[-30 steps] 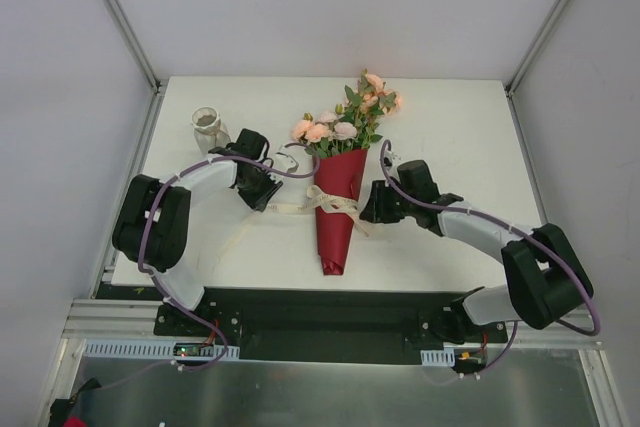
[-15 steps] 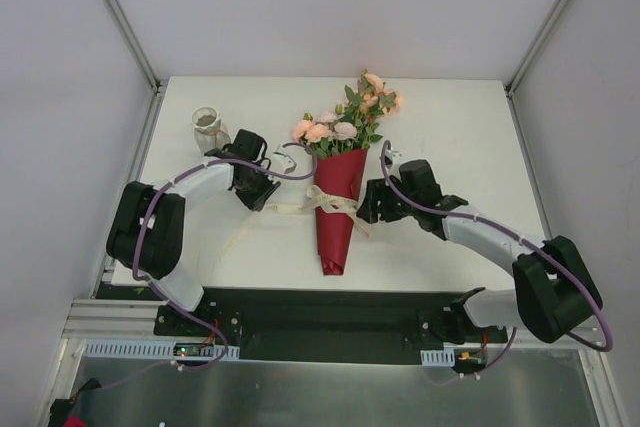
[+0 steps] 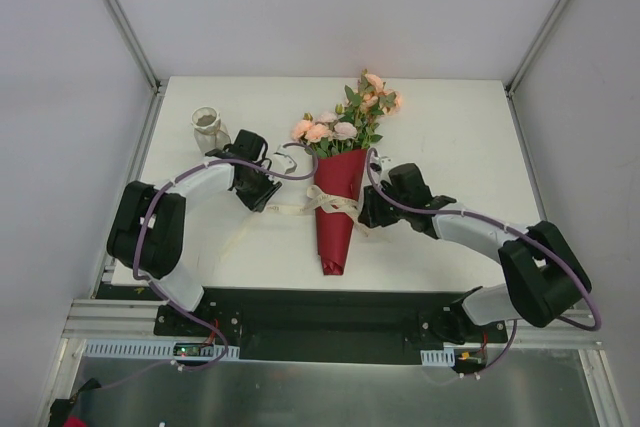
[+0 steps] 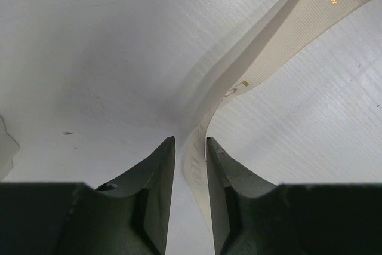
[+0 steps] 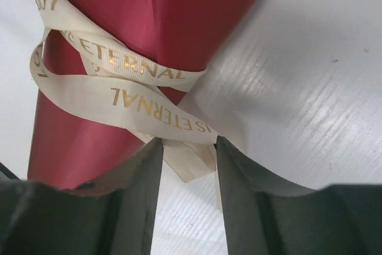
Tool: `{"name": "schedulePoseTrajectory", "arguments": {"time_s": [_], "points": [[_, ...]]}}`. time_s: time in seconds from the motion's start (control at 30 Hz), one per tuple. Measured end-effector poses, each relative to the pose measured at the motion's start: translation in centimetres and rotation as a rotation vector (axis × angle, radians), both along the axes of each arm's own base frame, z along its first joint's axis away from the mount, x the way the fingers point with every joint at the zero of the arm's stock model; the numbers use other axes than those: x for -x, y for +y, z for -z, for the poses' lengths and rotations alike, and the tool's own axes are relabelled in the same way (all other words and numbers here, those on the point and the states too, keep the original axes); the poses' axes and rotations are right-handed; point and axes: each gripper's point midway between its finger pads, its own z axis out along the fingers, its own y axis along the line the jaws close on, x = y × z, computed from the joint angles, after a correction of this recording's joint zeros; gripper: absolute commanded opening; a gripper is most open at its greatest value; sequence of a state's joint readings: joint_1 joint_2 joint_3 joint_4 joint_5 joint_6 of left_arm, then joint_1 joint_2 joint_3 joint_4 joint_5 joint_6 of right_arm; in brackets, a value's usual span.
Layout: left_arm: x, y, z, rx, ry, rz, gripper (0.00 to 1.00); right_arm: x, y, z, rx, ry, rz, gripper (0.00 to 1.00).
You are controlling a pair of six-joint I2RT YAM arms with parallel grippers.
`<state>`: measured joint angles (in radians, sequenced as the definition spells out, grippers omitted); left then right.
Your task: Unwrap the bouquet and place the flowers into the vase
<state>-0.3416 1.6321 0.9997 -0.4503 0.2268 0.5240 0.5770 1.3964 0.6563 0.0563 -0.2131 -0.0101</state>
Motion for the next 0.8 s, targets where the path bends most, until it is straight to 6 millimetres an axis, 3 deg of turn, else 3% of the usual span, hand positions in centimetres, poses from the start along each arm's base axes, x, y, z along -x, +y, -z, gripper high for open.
{"name": "schedulePoseTrajectory", "arguments": {"time_s": [0.07,0.23,0.33,0.5,0.67,0.8], "points": [[0.1,0.0,0.1,-0.001,0.006,-0.004,0.20,-0.1,0.1,0.2,-0.001,0.001,0.001,0.28],[0.3,-0.4,0.2,-0.002,0.010,0.006,0.17,-0.7,0.5,-0.4,-0.027,-0.024,0.007,0.15],[0.3,-0.5,0.2,-0.002,0.010,0.012,0.13,-0.7,0.6,-1.0,-0.041,-0.034,0.012,0.01],[0.4,-0.5,0.2,-0.002,0.009,0.002,0.00,-0.9,0.7,-2.8,-0.073,-0.077,0.019,0.01],[0.7,-0.1,-0.3,-0.010,-0.005,-0.009,0.00,-1.3,0.1,-4.4,-0.077,-0.125,0.053,0.01],[0.3,0.0,-1.8,-0.003,-0.056,-0.022,0.00,-1.7,-1.3,-5.9,-0.067,-0.163,0.133,0.01]]}}
